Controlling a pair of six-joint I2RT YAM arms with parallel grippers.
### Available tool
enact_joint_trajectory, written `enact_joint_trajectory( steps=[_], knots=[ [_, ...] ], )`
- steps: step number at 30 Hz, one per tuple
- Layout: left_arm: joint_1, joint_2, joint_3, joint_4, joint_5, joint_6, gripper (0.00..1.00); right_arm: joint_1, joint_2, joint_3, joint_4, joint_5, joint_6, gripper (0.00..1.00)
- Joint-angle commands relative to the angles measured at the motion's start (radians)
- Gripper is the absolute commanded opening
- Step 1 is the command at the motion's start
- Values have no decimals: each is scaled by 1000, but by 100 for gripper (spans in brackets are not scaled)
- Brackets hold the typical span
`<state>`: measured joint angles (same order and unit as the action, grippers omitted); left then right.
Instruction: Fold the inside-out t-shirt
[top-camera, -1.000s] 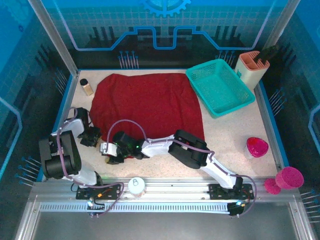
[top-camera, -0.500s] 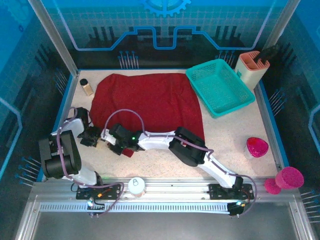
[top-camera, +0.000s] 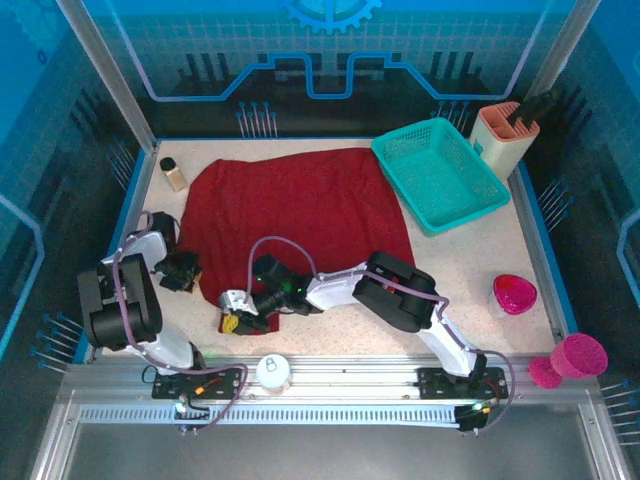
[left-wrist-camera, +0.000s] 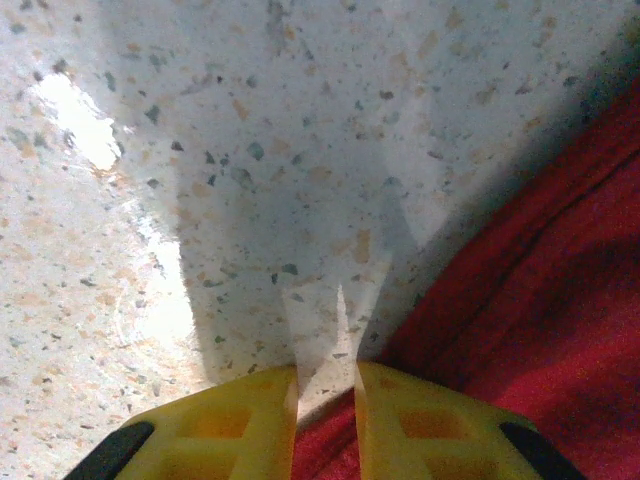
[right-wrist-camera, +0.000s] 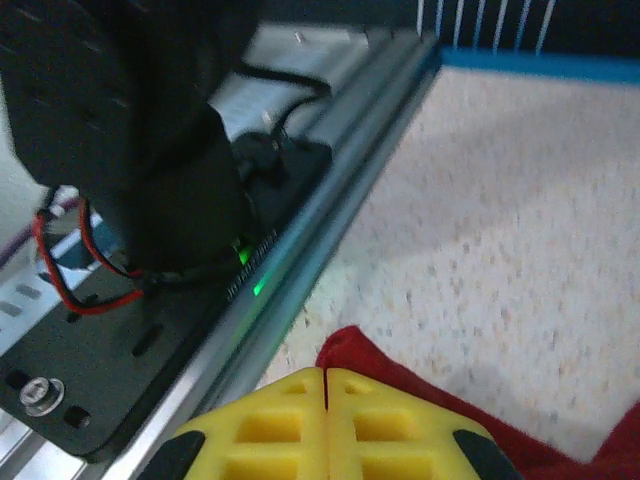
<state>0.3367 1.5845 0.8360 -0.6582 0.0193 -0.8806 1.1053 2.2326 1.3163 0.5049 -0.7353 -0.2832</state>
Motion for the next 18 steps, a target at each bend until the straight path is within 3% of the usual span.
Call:
enact_joint_trajectory(
  steps=[1, 4, 6, 8, 10, 11, 15, 18],
  knots=[
    [16, 48, 56, 101, -27, 40, 24, -12, 42, -48, 326, -96, -51, 5],
    [18, 69, 83, 106, 1, 73, 25, -20, 54, -109, 472, -100, -51, 10],
    [17, 74, 92, 107, -19, 83, 24, -28, 38, -147, 510, -116, -86, 5],
    [17, 82, 95, 113, -42, 94, 14, -35, 5, -185, 478, -137, -152, 0],
    [16, 96, 97, 123, -54, 100, 2, -39, -34, -211, 384, -140, -247, 0],
    [18, 102, 94, 134, -53, 101, 0, -38, -51, -214, 314, -137, -307, 0],
    [23, 115, 107, 132, -80, 92, 0, 9, -96, -168, -106, -16, -616, 5],
    [30, 115, 130, 132, -96, 97, 0, 37, -104, -161, -187, 33, -691, 7]
  ],
)
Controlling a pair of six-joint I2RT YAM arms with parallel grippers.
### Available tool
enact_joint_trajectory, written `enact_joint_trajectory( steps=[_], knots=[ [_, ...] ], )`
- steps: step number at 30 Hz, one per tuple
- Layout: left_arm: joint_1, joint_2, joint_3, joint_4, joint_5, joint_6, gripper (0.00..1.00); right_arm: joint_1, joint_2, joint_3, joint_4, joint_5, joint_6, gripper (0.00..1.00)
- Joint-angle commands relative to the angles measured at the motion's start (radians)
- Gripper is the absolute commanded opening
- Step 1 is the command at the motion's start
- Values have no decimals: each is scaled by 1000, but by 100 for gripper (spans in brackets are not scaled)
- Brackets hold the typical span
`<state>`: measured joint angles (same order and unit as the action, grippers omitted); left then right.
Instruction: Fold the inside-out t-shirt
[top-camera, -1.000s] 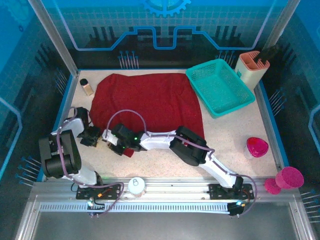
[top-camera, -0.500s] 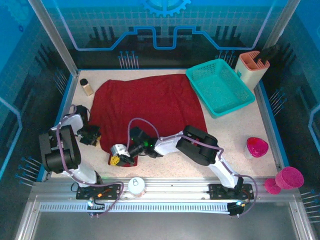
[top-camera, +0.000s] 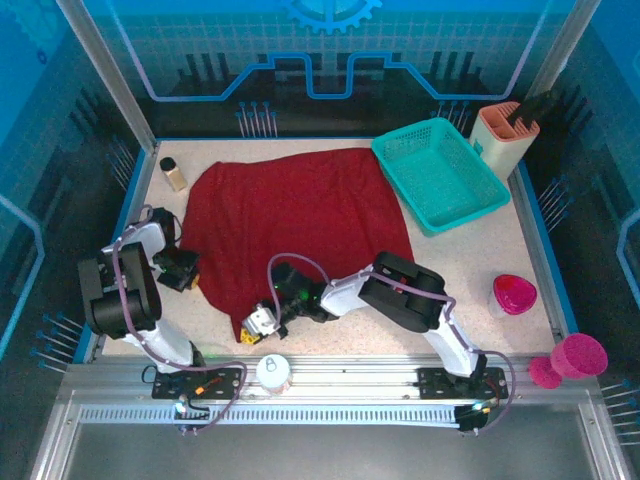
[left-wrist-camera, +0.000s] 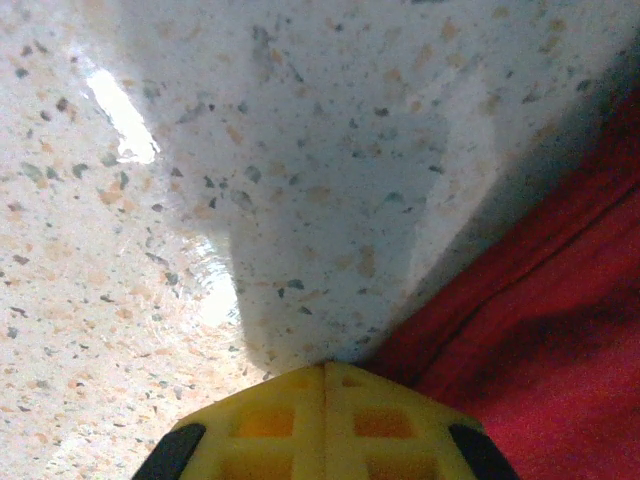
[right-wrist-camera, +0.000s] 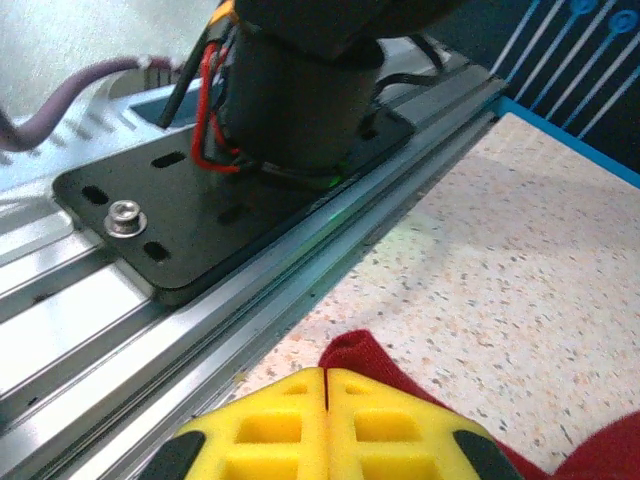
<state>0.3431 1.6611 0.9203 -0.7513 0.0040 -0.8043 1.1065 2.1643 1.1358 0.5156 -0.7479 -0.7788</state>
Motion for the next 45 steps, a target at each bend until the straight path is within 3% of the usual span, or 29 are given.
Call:
enact_joint_trajectory(
  steps=[1, 3, 7, 9, 12, 13, 15, 20, 23, 27, 33, 35, 37, 40, 43, 45],
  knots=[
    [27, 42, 55, 226, -85, 25, 0, 42, -39, 12, -182, 50, -190, 8],
    [33, 57, 72, 231, -79, 26, 0, 44, -45, 1, -143, 38, -164, 8],
    [44, 103, 121, 227, -78, 31, 0, 15, -62, -48, 152, -49, 84, 9],
    [49, 105, 140, 216, -73, 33, 0, -12, -67, -63, 295, -61, 229, 15],
    [50, 65, 146, 205, -41, 31, 0, -67, -62, -58, 411, -89, 378, 16],
    [50, 42, 140, 194, -21, 26, 10, -88, -57, -53, 439, -100, 418, 11],
    [46, -22, 114, 159, 16, 10, 41, -123, -46, -46, 508, -111, 501, 0],
    [-44, -246, -31, 73, -37, -34, 49, -182, -7, -24, 701, -111, 721, 0],
    [-133, -327, -105, 37, -79, -41, 50, -180, -36, -34, 600, -103, 632, 1],
    [-187, -405, -214, 46, -84, -66, 50, -156, -101, -62, 391, -47, 460, 15],
    [-268, -407, -279, 82, -118, -88, 47, -131, -143, -130, 383, -6, 508, 41],
    [-279, -397, -294, 89, -125, -89, 43, -121, -176, -166, 382, 36, 531, 45],
    [-282, -402, -321, 113, -125, -76, 26, -114, -230, -201, 322, 86, 519, 45],
    [-281, -422, -324, 111, -207, -41, 1, -83, -321, -197, 9, 188, 329, 44],
    [-273, -440, -301, 119, -267, -14, 0, -31, -344, -111, -365, 339, 143, 41],
    [-259, -440, -279, 127, -263, -7, 0, -15, -322, -51, -486, 429, 186, 39]
  ],
)
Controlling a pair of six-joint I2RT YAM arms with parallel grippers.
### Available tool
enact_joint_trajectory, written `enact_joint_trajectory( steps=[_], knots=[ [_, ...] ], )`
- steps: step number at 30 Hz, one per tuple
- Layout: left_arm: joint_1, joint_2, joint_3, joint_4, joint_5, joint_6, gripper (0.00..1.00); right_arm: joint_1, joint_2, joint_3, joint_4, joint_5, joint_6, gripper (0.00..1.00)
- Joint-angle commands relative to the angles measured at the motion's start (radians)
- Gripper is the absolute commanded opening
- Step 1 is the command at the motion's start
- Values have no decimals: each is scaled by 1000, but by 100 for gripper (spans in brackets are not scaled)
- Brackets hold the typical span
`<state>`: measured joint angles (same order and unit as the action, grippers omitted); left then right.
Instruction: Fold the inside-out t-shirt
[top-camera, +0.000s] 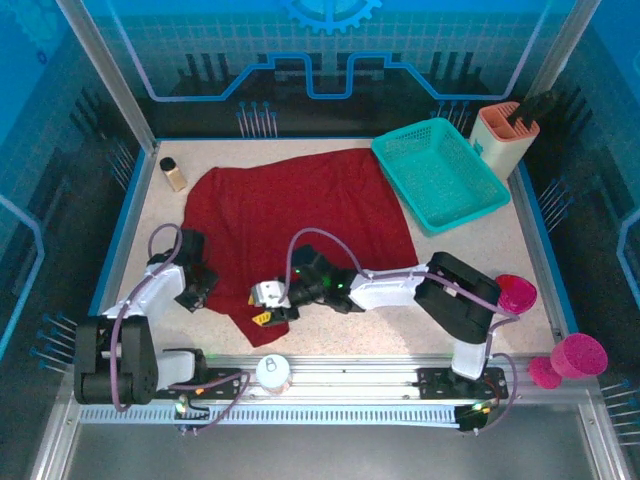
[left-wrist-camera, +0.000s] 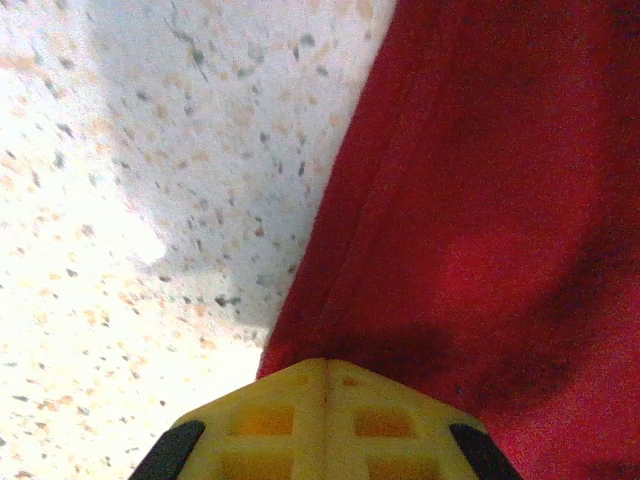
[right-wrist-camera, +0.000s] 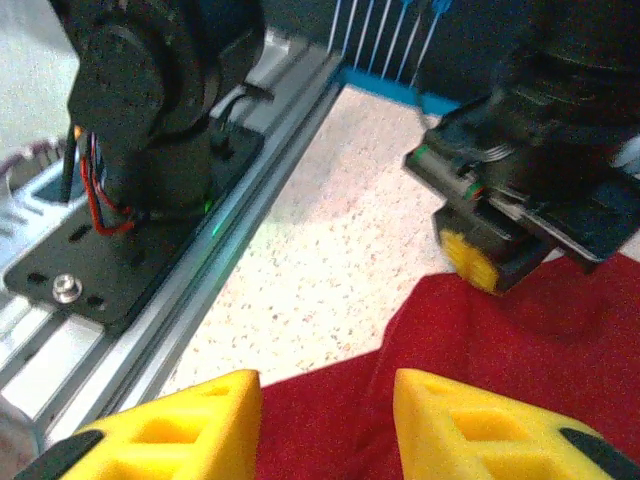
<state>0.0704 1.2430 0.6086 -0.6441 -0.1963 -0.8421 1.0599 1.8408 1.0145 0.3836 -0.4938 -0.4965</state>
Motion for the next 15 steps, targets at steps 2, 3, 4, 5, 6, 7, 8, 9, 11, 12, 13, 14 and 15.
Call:
enact_joint_trajectory(
  steps=[2, 3, 4, 5, 6, 7, 8, 9, 11, 12, 13, 14, 15],
  knots=[
    [29, -11, 57, 22, -36, 31, 0, 45, 16, 102, -398, 253, 7, 39],
    [40, -3, 69, 21, -21, 34, 0, 49, 15, 106, -408, 282, 72, 40],
    [47, 7, 79, 19, -6, 35, 0, 52, 12, 99, -411, 297, 133, 41],
    [52, 16, 87, 17, 3, 39, 0, 53, 10, 90, -412, 296, 177, 41],
    [57, 26, 94, 14, 12, 42, 0, 58, 7, 83, -412, 288, 235, 41],
    [60, 34, 99, 10, 19, 44, 0, 62, 7, 83, -423, 282, 306, 41],
    [64, 41, 102, 5, 26, 45, 0, 64, 15, 94, -446, 280, 375, 41],
    [68, 46, 103, 5, 35, 47, 0, 66, 29, 123, -492, 268, 443, 41],
    [75, 51, 99, 8, 48, 44, 0, 71, 73, 183, -573, 236, 512, 41],
    [77, 52, 97, 13, 53, 41, 0, 74, 93, 202, -585, 232, 528, 40],
    [80, 52, 93, 20, 60, 38, 0, 79, 106, 210, -577, 240, 537, 38],
    [81, 52, 92, 23, 64, 35, 0, 83, 114, 219, -573, 241, 537, 38],
    [84, 53, 92, 27, 66, 34, 0, 86, 123, 231, -572, 240, 539, 38]
  ],
)
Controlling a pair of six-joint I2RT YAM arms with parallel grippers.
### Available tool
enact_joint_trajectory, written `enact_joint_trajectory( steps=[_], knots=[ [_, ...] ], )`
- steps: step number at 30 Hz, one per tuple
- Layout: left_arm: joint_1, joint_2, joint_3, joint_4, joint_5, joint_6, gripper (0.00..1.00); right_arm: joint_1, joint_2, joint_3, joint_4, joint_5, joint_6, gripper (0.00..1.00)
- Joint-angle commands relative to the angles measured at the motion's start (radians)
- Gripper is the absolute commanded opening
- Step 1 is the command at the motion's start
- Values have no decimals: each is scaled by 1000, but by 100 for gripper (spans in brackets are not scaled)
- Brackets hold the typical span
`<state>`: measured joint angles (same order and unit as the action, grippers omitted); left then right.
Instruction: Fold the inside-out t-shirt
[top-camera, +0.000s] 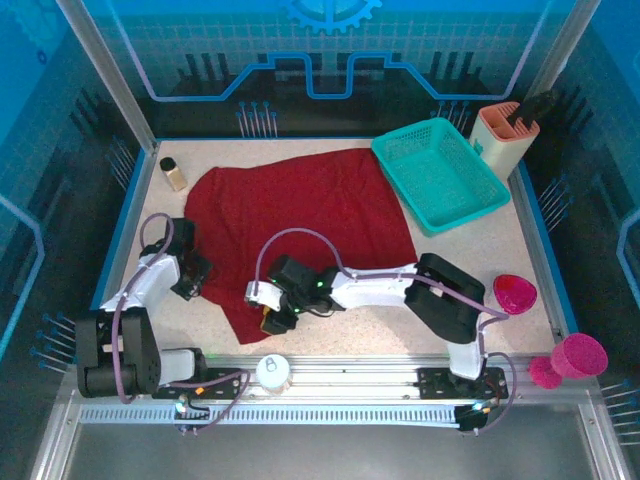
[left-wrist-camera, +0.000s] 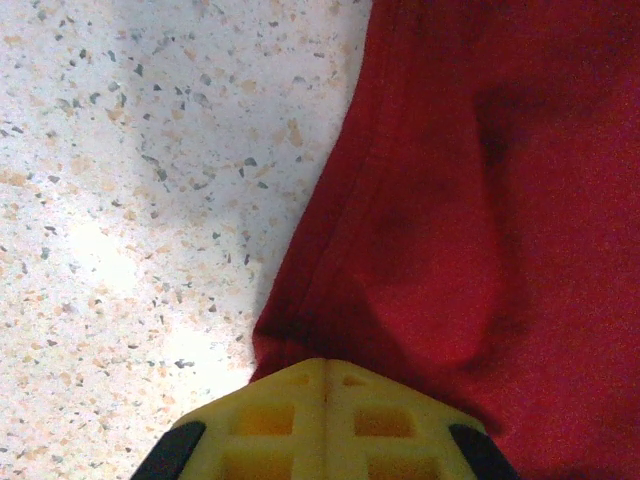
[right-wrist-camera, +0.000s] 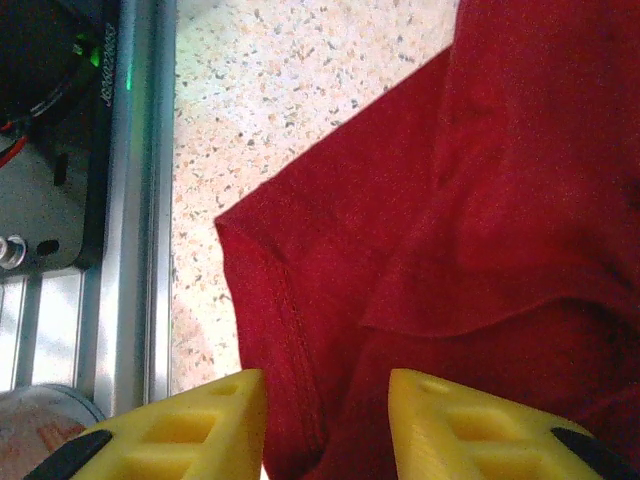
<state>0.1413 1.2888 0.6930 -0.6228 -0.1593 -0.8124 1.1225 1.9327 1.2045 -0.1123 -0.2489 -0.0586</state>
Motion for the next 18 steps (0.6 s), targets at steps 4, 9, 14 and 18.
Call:
enact_joint_trajectory(
  steps=[4, 9, 14, 18],
  knots=[
    [29, 19, 11, 8, 41, 11, 0, 23, 56, 84, -132, 78, 107, 45],
    [51, 8, 58, -46, 151, 70, 25, -14, -34, -35, -138, 79, 131, 49],
    [-84, -163, 103, -230, 114, 57, 34, -6, -38, -83, -81, 13, 186, 48],
    [-158, -256, 9, -275, 73, 2, 37, 21, 31, -26, -74, 23, 207, 42]
  ],
)
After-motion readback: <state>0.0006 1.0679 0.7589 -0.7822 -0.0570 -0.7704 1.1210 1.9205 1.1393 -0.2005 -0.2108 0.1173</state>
